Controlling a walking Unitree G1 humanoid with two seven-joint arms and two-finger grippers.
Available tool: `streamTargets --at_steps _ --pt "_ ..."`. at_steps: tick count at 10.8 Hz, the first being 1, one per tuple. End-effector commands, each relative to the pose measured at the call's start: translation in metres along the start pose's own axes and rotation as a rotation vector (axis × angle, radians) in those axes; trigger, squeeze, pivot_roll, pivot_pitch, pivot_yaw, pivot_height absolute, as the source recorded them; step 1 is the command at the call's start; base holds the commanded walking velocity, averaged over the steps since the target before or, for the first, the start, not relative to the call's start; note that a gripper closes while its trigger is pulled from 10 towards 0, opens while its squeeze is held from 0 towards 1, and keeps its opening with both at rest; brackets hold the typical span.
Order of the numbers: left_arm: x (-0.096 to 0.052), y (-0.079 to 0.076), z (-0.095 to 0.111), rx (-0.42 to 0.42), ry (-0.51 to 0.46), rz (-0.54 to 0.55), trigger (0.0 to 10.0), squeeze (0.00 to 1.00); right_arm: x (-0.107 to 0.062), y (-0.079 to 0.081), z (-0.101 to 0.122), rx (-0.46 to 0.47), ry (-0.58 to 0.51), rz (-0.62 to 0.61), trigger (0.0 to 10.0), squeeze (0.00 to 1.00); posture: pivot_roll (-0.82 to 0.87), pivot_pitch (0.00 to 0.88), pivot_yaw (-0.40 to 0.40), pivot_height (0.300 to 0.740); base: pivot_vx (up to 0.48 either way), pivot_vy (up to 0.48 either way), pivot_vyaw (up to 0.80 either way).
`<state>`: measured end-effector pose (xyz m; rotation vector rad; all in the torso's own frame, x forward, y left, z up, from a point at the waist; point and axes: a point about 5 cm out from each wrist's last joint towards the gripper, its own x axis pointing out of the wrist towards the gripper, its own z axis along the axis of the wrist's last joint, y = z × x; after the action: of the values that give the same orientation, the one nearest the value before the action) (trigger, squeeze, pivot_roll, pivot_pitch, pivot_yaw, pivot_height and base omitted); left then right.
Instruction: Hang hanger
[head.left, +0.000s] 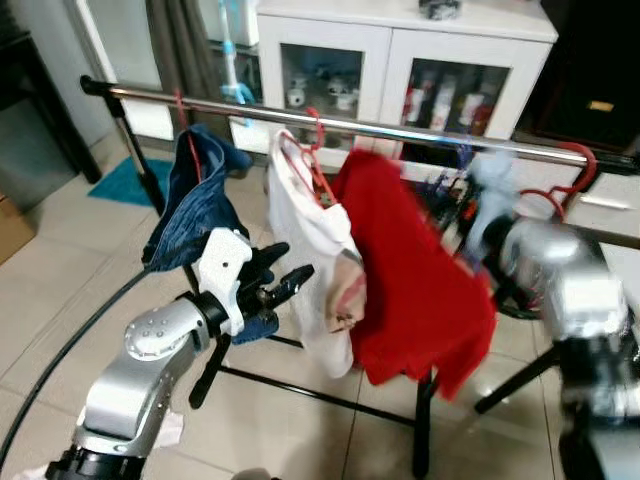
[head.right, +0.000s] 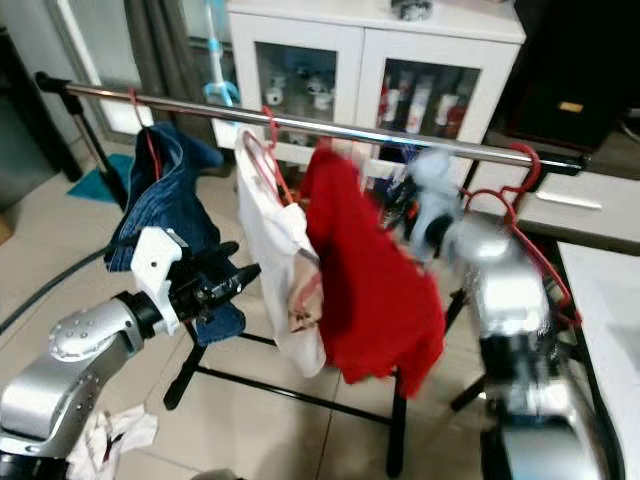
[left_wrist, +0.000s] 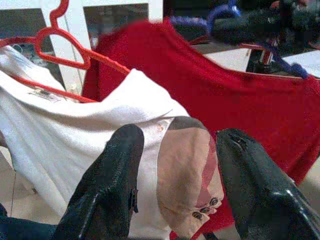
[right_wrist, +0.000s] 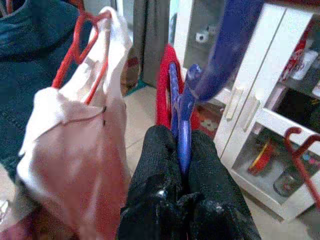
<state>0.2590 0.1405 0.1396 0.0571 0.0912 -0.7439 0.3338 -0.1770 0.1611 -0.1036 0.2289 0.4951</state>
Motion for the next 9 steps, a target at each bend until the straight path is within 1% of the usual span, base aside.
streamTargets --at_steps 1,2,3,4,6,9 --pt "-0.001 0.001 -0.002 0.003 0.006 0.017 10.0 0.00 -0.001 0.011 0.006 -0.017 -0.059 0.008 0.0 0.00 -0.02 0.000 0.003 0.740 0.000 0.000 0.00" --pt "-0.001 0.000 -0.003 0.002 0.006 0.021 10.0 0.00 -0.005 0.023 -0.004 0.037 -0.084 -0.006 0.0 0.00 -0.02 0.000 0.001 0.740 0.000 0.000 0.00" --pt "-0.001 0.000 -0.003 0.002 0.005 0.023 10.0 0.00 -0.006 0.026 -0.006 0.046 -0.083 -0.009 0.0 0.00 -0.02 0.000 -0.003 0.740 0.000 0.000 0.00" --pt "-0.001 0.000 -0.003 0.004 -0.002 0.025 10.0 0.00 -0.010 0.033 -0.014 0.056 -0.048 -0.012 0.0 0.00 -0.02 0.000 -0.003 0.740 0.000 0.000 0.00" --pt "-0.001 0.000 -0.003 0.004 -0.007 0.028 10.0 0.00 -0.010 0.038 -0.020 0.060 -0.024 -0.015 0.0 0.00 -0.01 0.000 -0.017 0.740 0.000 0.000 0.00" --pt "-0.002 0.000 -0.004 0.000 -0.006 0.039 10.0 0.00 -0.012 0.040 -0.025 0.054 0.002 -0.023 0.0 0.00 -0.02 0.000 -0.014 0.740 0.000 0.000 0.00"
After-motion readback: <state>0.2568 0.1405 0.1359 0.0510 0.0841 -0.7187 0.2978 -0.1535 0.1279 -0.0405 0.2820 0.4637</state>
